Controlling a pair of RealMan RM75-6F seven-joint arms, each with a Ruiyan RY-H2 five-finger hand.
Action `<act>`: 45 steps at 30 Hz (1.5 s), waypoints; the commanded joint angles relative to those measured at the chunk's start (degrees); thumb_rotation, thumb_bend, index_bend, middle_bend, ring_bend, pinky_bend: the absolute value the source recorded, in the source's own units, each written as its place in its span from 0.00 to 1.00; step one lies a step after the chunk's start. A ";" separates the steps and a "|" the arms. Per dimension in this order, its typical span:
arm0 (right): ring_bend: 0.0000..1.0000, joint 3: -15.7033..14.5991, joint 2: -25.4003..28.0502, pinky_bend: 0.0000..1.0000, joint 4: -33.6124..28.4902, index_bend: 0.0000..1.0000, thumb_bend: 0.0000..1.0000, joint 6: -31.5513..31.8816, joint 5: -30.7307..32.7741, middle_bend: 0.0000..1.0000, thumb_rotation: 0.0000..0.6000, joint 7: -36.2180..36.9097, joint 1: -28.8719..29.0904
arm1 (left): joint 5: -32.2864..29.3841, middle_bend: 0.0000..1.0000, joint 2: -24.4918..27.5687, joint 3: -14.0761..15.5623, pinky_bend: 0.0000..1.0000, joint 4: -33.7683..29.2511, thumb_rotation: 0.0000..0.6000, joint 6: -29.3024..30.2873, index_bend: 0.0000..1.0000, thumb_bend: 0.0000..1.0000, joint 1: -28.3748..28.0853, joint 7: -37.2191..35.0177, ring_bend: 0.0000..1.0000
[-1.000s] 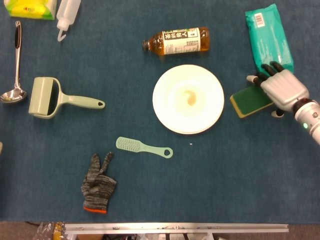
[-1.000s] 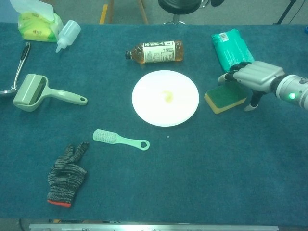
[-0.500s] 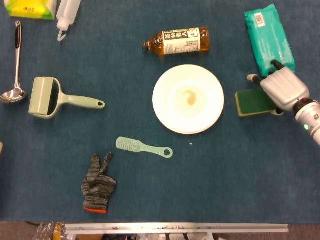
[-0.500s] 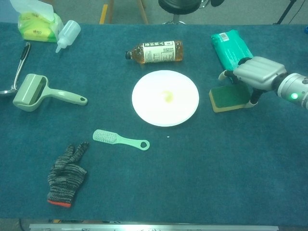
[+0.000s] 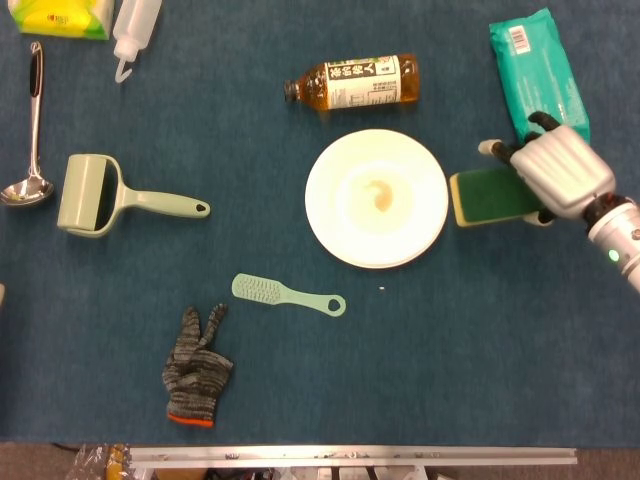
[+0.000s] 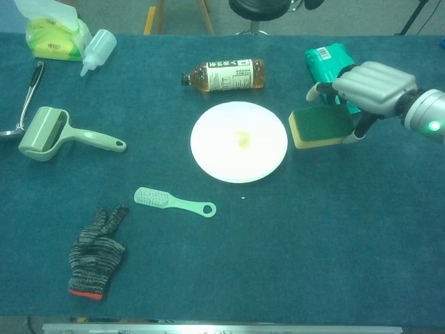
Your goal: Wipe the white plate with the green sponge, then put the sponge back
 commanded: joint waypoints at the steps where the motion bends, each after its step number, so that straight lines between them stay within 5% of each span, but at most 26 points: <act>1: 0.44 1.76 1.42 0.20 -2.09 0.27 0.07 -0.44 1.76 0.58 1.00 0.00 1.03 | 0.06 0.29 -0.04 -0.02 0.34 0.01 1.00 0.01 0.30 0.23 -0.02 -0.11 0.18; 10: 0.44 4.89 0.42 0.44 -2.78 0.49 0.07 -5.91 9.44 0.58 1.00 -4.75 6.65 | 0.09 0.29 -0.17 -0.07 0.34 0.65 1.00 0.33 0.30 0.23 0.22 -1.14 0.18; 17: 0.46 4.98 -1.45 0.46 -1.69 0.51 0.08 -11.13 19.16 0.59 1.00 -10.40 12.73 | -0.18 0.29 -0.07 -0.17 0.34 1.11 1.00 0.55 0.30 0.23 0.55 -1.96 0.18; 26: 0.47 0.16 -3.43 0.46 -2.18 0.52 0.09 -11.25 34.97 0.61 1.00 -22.78 22.24 | -0.13 0.29 -0.50 -0.20 0.34 1.79 1.00 0.34 0.30 0.23 0.52 -2.73 0.18; 39: 0.47 -7.20 -9.90 0.46 -4.95 0.52 0.13 -3.04 63.40 0.61 1.00 -42.72 40.40 | 0.11 0.29 -1.27 -0.15 0.34 3.22 1.00 0.73 0.30 0.23 0.82 -4.43 0.18; 45: 0.47 -8.27 -13.24 0.46 -2.78 0.52 0.13 -2.31 67.93 0.61 1.00 -45.26 43.69 | -0.16 0.29 -1.73 -0.06 0.34 5.00 1.00 0.90 0.30 0.23 1.38 -6.56 0.19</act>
